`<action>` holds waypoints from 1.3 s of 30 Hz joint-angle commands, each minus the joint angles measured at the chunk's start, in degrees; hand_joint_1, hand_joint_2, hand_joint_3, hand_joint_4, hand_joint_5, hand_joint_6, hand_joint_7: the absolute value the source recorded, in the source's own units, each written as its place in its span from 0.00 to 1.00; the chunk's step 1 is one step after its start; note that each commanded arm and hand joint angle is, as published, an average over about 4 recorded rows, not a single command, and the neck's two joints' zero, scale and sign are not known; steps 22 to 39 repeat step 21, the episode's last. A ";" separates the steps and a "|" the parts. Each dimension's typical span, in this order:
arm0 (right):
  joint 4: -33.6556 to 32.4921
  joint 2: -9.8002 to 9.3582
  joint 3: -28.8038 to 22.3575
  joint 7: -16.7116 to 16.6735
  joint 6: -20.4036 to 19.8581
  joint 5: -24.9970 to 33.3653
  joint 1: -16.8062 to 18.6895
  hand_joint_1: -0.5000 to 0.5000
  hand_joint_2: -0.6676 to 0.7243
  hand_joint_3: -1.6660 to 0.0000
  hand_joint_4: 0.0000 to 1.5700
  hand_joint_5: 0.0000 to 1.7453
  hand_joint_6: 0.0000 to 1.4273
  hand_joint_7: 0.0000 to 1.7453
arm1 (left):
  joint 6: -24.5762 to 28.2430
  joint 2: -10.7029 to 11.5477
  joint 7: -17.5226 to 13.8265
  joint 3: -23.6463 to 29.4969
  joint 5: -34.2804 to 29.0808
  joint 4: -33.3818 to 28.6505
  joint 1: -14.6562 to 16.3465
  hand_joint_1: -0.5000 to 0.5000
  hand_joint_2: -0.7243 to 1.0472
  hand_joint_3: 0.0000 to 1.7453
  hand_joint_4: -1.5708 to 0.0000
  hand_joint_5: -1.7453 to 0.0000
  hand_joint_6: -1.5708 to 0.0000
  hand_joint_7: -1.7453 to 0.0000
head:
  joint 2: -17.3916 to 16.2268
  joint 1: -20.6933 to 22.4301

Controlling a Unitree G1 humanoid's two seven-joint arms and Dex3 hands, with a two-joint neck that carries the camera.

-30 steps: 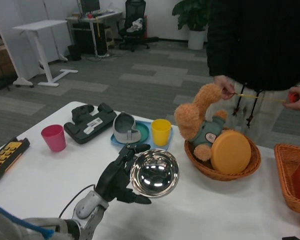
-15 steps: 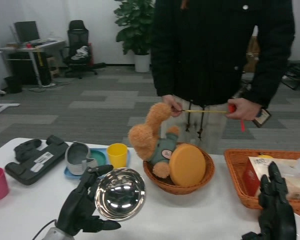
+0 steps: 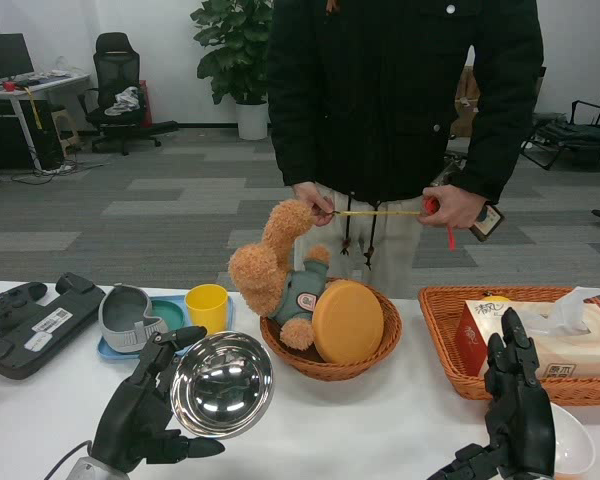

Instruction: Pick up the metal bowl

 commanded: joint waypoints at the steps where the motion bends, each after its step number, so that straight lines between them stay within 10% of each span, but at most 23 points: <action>1: -0.71 0.25 -0.16 -0.17 -0.27 0.28 0.56 0.04 0.86 1.00 0.05 0.00 0.00 0.04 | 0.16 1.12 0.55 -0.36 -0.18 0.26 -0.69 0.00 1.00 0.05 1.00 0.00 0.97 0.04 | 0.35 0.08; 39: -0.80 0.19 -0.27 -0.26 -0.27 0.28 0.72 0.04 0.86 1.00 0.05 0.00 0.00 0.04 | 0.24 1.12 0.57 -0.54 -0.51 0.28 -0.69 0.00 1.00 0.05 1.00 0.00 0.97 0.04 | -0.29 0.56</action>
